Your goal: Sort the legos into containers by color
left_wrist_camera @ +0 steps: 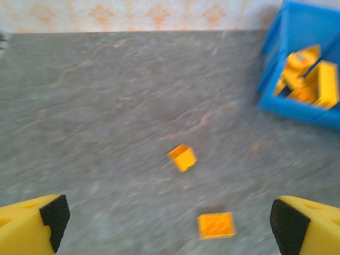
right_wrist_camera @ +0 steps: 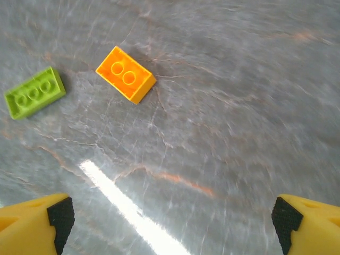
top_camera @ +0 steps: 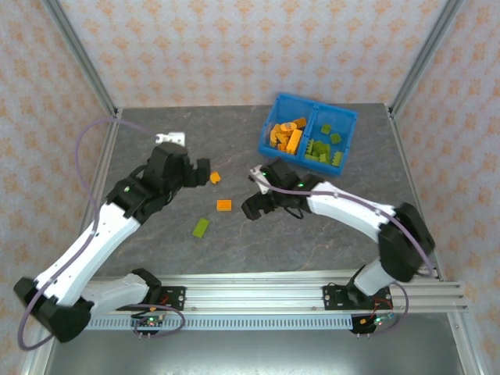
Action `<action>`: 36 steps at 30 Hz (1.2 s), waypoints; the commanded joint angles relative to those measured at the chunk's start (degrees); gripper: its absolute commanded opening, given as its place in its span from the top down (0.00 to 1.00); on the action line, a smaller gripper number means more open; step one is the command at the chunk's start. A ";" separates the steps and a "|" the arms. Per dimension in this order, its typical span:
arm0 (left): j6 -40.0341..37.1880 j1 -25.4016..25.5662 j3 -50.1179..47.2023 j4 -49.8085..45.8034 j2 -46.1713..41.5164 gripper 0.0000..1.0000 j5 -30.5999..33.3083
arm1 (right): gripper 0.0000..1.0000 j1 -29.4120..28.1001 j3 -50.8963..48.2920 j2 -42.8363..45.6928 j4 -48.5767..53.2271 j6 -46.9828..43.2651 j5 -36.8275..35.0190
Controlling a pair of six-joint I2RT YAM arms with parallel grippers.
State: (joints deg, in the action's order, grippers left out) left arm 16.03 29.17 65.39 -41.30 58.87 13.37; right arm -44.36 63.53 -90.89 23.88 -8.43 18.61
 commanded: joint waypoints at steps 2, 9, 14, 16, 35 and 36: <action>-11.80 -0.51 -7.41 -5.21 -8.50 0.00 4.01 | 0.03 -1.72 7.64 -9.85 -2.63 -18.89 1.58; -23.10 -0.49 -16.08 -2.03 -19.34 0.00 0.69 | 0.03 -1.96 14.74 -20.31 -1.63 -27.75 7.17; -29.01 -0.50 -17.69 -4.96 -24.32 0.00 -7.80 | 0.08 -2.28 17.37 -25.02 -2.93 -27.96 10.24; -30.37 -0.49 -18.97 -5.28 -25.43 0.00 -10.64 | 0.11 -2.39 18.13 -26.34 -3.57 -27.74 10.21; -37.21 -0.58 -25.08 0.51 -24.36 0.00 -28.62 | 0.79 -2.32 16.15 -26.21 -8.72 -21.66 12.98; -37.17 -0.52 -25.30 0.76 -24.79 0.00 -28.58 | 0.79 -2.16 15.94 -25.80 -9.27 -21.05 12.91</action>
State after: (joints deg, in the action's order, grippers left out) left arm -19.66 29.08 40.42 -42.81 35.16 -13.32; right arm -46.46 80.79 -119.50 16.99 -31.51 30.02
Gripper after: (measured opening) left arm 0.997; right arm 0.296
